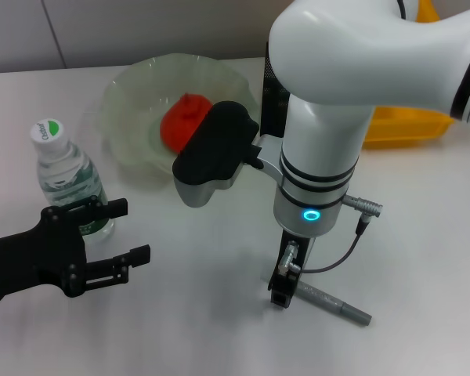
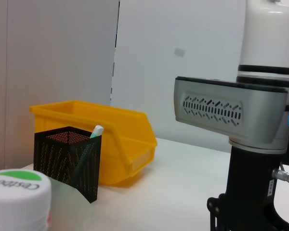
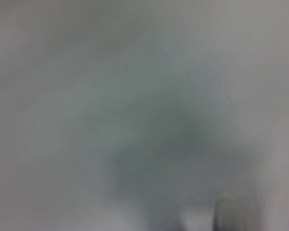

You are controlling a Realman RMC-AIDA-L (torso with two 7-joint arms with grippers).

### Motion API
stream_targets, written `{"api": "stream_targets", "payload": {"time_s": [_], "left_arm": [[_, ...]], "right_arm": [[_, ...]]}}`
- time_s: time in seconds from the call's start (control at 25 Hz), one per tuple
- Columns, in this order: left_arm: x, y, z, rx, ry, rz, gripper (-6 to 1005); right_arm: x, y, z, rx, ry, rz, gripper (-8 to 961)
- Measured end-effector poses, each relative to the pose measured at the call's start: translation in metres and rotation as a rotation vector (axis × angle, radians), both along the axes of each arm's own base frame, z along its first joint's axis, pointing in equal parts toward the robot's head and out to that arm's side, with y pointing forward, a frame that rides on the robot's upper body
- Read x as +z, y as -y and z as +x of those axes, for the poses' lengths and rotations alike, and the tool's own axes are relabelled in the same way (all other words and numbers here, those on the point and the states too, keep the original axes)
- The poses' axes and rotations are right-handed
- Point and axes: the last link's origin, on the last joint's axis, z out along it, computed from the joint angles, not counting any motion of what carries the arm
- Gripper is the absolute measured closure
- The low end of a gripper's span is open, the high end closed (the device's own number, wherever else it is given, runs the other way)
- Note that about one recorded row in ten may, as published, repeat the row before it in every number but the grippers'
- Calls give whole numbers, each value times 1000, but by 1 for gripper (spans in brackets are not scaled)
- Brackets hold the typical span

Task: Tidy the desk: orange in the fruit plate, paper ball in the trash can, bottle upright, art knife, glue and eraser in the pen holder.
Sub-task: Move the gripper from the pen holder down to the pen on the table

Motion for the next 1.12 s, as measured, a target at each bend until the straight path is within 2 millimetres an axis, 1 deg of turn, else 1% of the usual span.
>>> {"api": "stream_targets", "payload": {"time_s": [0.44, 0.76, 0.96, 1.12], "left_arm": [[0, 0, 0, 2, -2, 2, 199], [-1, -1, -1, 5, -4, 4, 199], [-1, -1, 0, 5, -4, 4, 199], [-1, -1, 0, 6, -3, 4, 199]], "right_arm": [[-1, -1, 2, -5, 0, 7, 502], [-1, -2, 3, -5, 0, 9, 661], [-1, -2, 4, -10, 3, 10, 662], [-1, -2, 5, -12, 2, 11, 720]]}}
